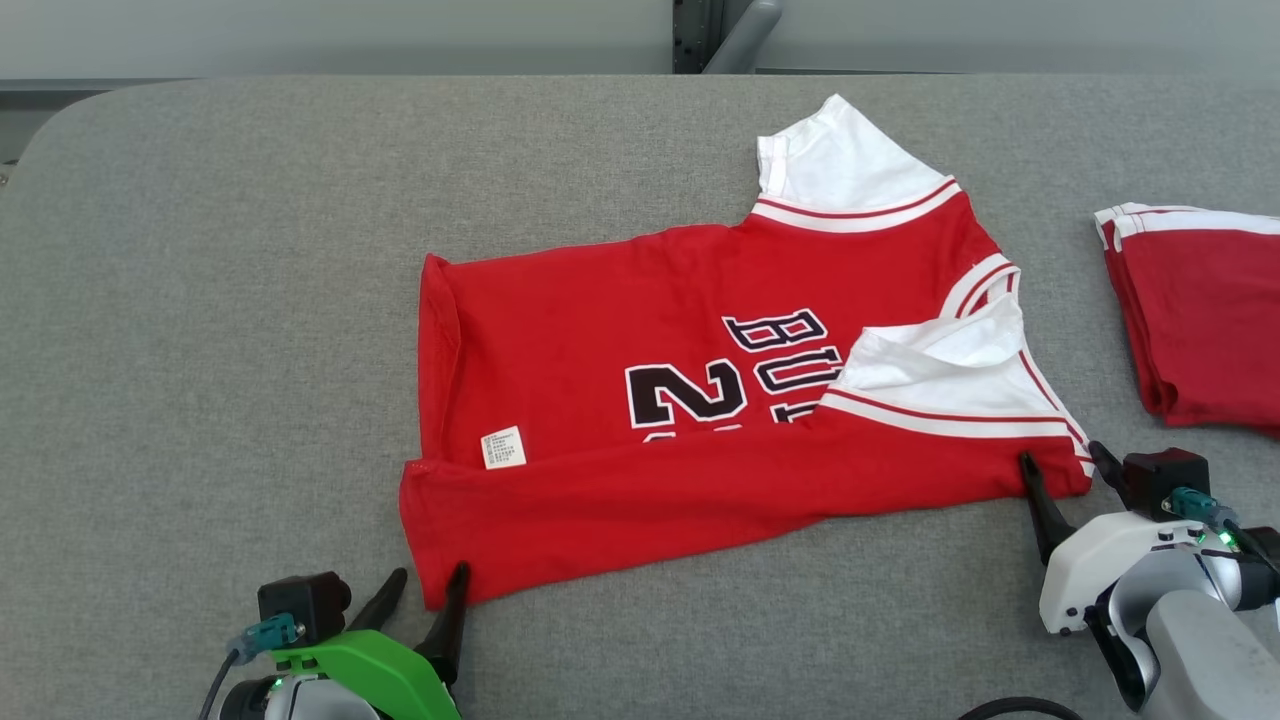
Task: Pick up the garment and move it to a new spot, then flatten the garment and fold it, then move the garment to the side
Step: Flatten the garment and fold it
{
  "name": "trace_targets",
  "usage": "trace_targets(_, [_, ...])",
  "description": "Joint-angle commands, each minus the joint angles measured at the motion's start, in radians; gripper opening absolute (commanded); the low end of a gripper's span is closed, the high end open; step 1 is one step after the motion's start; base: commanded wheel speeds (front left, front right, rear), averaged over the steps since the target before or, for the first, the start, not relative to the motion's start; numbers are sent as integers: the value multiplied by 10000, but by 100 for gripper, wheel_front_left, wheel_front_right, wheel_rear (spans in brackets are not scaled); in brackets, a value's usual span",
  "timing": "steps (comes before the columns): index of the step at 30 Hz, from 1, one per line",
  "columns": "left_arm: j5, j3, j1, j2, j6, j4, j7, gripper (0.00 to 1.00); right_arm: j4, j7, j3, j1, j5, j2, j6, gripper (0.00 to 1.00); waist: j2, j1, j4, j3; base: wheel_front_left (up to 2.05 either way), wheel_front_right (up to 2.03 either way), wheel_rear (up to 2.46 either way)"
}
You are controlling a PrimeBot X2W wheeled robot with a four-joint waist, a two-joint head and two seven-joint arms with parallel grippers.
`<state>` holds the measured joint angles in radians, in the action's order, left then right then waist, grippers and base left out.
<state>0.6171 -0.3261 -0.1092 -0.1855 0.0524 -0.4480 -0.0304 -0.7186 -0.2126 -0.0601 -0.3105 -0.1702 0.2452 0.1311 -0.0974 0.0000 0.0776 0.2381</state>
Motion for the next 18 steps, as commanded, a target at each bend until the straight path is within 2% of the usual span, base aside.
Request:
trace_targets(1, [3, -112, -3, 5, 12, -111, 207, 100, -209, -9, -125, -91, -145, 147, -7, 100, -1, 0, 83, 19, 0, 0, 0])
trace_targets(6, [400, -266, 116, 149, 147, -138, 847, 100, -838, 417, -860, -370, -878, 300, -7, 98, -1, 0, 173, 22, 0, 0, 0])
trace_targets(7, [517, -303, 125, 184, 200, -150, 981, 100, -879, 489, -970, -425, -1075, 318, -7, 45, -1, 0, 177, 19, 0, 0, 0])
trace_targets(8, [624, -338, 136, 253, 259, -169, 1125, 44, -929, 597, -1080, -469, -1289, 309, -7, 6, -1, 0, 179, 13, 0, 0, 0])
trace_targets(9, [735, -388, 144, 297, 346, -166, 1279, 3, -939, 706, -1214, -508, -1503, 332, -7, 0, -1, 0, 179, 3, 0, 0, 0])
trace_targets(10, [830, -452, 140, 287, 412, -147, 1408, 0, -917, 788, -1346, -549, -1738, 391, -7, 0, -1, 0, 175, -14, 0, 0, 0])
trace_targets(13, [1143, -488, 135, 68, 542, 41, 1749, 0, -713, 1247, -1772, -601, -2548, 612, -10, 0, -1, 0, 148, -89, 0, 0, 0])
trace_targets(18, [1810, -235, 311, -840, 684, 1121, 2651, 0, 521, 2268, -2137, -303, -4235, 1464, -13, 0, -1, 0, 122, -203, 0, 0, 0])
